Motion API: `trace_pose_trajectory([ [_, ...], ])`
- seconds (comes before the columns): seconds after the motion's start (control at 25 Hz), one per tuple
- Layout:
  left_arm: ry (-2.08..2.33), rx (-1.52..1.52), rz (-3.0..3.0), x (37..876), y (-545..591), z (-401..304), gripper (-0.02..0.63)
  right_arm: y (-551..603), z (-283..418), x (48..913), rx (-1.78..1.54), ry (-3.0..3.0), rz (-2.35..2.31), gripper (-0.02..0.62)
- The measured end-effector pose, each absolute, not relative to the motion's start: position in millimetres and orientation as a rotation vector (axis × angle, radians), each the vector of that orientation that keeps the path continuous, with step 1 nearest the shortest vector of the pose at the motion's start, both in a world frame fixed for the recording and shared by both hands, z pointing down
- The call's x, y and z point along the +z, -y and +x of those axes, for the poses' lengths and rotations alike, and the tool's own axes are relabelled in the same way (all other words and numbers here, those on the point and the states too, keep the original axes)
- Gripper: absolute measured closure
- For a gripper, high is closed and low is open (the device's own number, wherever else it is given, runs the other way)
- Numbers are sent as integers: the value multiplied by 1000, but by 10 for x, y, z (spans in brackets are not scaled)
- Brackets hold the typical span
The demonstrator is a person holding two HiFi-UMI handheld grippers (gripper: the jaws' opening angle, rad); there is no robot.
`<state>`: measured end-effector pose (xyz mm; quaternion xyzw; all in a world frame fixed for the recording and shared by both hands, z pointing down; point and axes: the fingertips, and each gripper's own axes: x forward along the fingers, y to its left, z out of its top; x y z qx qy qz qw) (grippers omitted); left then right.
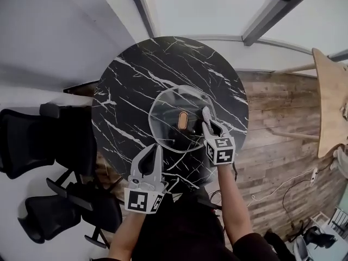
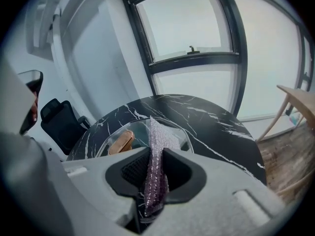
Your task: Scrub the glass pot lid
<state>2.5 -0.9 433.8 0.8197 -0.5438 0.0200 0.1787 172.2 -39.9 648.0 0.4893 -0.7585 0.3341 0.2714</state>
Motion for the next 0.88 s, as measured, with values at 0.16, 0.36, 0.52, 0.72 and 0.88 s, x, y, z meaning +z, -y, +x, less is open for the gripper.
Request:
trace_pose_trajectory([
  [0.16,1500,55,2305,4399,134,-84,603,511,1625,6595,934,2018,1272,517],
  [0.36,1442,64,2315,4489,172,-138,603,648,1551,6722,958,1976,1260,515],
  [0.52,1427,65,2297,4571,202,-212,603,737,1510,6760,957,1952,1238,515],
  [0.72,1433,51,2274,4630,286,-341,603,895,1452,6785,966,1942,1190,515],
  [0.88,1442,50,2255,4676,320,-447,603,1021,1368,6802,954,1926,1137,515],
])
